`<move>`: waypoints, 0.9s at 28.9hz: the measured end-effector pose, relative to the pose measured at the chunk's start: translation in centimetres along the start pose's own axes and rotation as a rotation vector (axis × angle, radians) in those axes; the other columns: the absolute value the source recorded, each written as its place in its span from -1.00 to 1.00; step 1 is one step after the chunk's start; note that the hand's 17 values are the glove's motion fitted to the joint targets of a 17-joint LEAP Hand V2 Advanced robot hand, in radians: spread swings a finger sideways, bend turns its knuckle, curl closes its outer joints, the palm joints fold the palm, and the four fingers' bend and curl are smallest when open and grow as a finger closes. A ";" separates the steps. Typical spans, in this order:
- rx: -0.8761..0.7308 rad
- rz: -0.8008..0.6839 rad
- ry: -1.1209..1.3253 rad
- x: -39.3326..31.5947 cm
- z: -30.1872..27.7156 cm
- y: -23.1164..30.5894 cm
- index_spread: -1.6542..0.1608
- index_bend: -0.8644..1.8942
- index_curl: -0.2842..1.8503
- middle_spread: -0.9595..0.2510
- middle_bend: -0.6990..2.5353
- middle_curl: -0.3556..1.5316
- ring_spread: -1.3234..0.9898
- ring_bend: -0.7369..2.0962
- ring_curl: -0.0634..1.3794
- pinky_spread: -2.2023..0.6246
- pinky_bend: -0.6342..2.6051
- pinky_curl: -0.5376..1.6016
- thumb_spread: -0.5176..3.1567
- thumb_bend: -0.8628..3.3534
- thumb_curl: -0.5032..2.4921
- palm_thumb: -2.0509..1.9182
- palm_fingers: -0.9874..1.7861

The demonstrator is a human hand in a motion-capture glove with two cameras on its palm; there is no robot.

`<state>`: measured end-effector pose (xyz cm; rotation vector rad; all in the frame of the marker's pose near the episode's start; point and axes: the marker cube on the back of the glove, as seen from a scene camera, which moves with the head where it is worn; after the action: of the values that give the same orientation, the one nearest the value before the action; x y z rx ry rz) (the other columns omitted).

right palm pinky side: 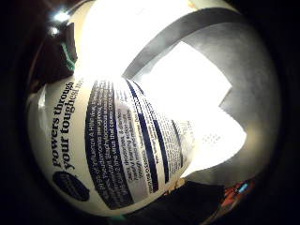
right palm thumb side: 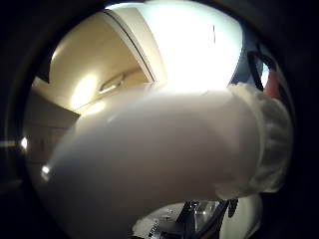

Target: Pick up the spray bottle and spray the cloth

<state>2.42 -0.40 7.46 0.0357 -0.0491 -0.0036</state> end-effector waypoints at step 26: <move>-0.134 -0.080 0.057 5.8 8.6 -0.7 0.63 -0.20 -0.16 0.47 -0.29 -0.02 0.05 -0.24 -0.18 0.54 -0.51 -0.15 -0.45 -0.60 -0.17 0.63 0.50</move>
<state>7.82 -1.44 16.26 -0.0964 0.0097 -0.0863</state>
